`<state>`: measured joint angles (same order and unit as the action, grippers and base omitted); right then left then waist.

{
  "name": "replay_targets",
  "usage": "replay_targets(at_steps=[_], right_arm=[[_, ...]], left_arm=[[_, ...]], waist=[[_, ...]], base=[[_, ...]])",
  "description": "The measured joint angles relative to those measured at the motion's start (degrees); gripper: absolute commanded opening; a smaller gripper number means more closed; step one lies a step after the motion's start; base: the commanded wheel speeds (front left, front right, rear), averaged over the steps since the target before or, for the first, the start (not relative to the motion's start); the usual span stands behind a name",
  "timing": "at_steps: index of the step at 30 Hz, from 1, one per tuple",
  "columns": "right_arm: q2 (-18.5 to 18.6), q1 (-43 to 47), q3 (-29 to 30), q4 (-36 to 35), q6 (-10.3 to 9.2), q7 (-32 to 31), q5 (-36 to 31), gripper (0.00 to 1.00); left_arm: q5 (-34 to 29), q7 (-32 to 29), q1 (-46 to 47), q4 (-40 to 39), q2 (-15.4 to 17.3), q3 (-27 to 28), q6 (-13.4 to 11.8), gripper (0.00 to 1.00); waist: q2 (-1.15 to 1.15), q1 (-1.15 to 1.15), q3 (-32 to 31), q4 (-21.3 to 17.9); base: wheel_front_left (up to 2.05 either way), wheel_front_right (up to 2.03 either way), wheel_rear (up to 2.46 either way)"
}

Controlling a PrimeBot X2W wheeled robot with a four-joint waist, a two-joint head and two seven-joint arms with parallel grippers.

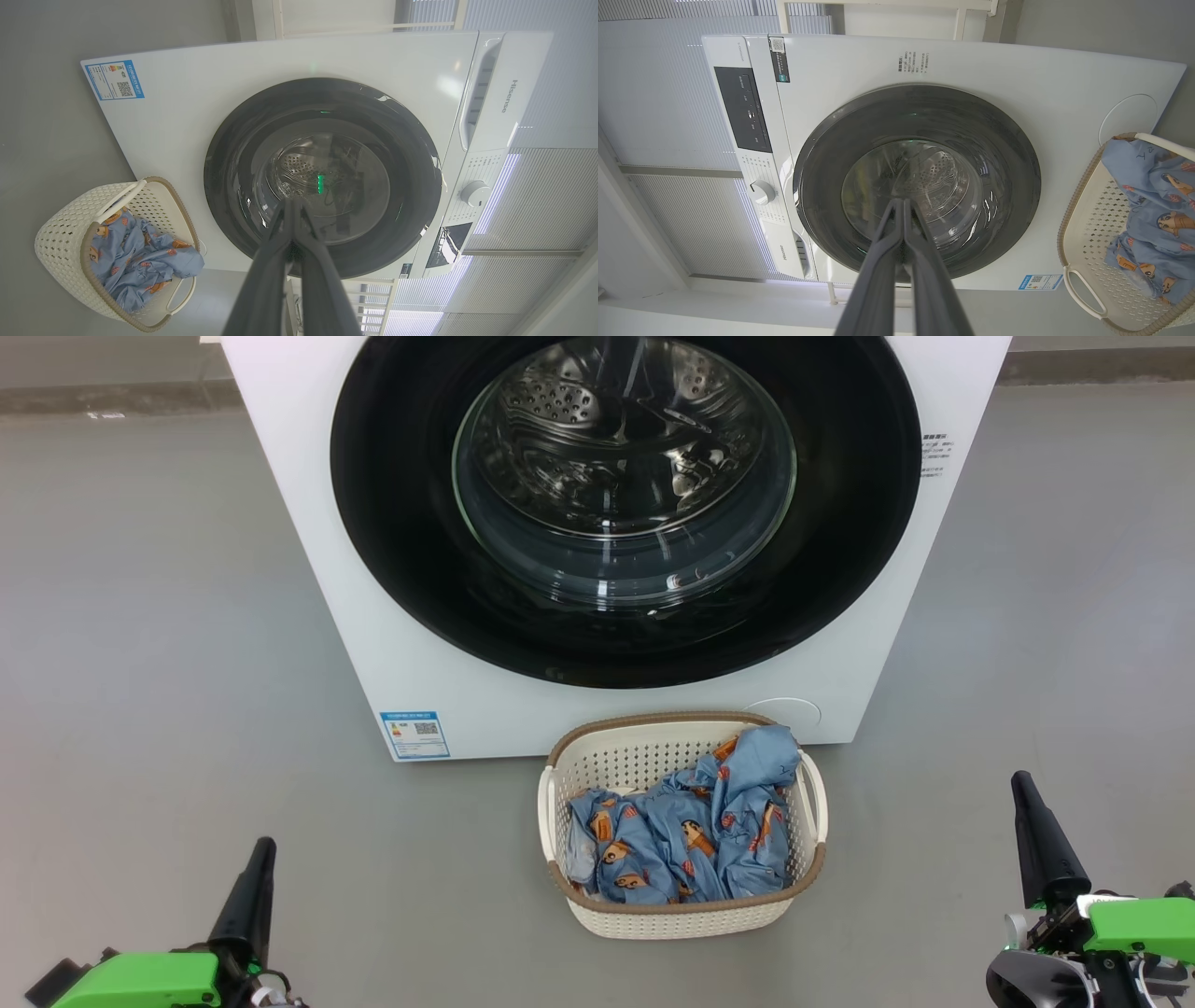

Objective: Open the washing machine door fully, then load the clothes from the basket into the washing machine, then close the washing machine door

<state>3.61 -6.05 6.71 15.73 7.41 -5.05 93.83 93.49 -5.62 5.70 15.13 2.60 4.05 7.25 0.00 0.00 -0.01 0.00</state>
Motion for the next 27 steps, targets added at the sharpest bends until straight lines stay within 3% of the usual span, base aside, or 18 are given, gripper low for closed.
replay_targets(at_steps=[6,7,12,27], right_arm=[[0.0,0.0,0.03,0.0,0.0,0.0,0.0,0.0],[0.0,0.0,0.03,0.0,0.0,0.0,0.0,1.0],[-0.59,1.48,0.05,3.11,0.0,0.09,0.05,1.0],[-0.77,2.04,-1.63,2.13,0.0,1.66,0.1,1.0]], left_arm=[[-0.01,-0.01,0.0,0.0,-0.01,0.01,0.0,0.0],[-0.01,-0.01,0.0,0.0,-0.01,0.01,0.0,1.0],[0.03,0.03,-1.52,2.7,-0.99,-0.3,-0.01,1.0],[0.01,2.41,-2.04,1.91,-1.41,-1.51,-0.01,1.0]], waist=[[0.0,0.0,0.0,0.0],[0.0,0.0,0.0,0.0],[0.0,0.0,0.01,0.0],[0.0,0.0,0.17,0.05]], base=[[0.0,0.0,0.0],[0.0,0.0,0.0],[0.0,0.0,0.0],[0.0,0.0,0.0]])
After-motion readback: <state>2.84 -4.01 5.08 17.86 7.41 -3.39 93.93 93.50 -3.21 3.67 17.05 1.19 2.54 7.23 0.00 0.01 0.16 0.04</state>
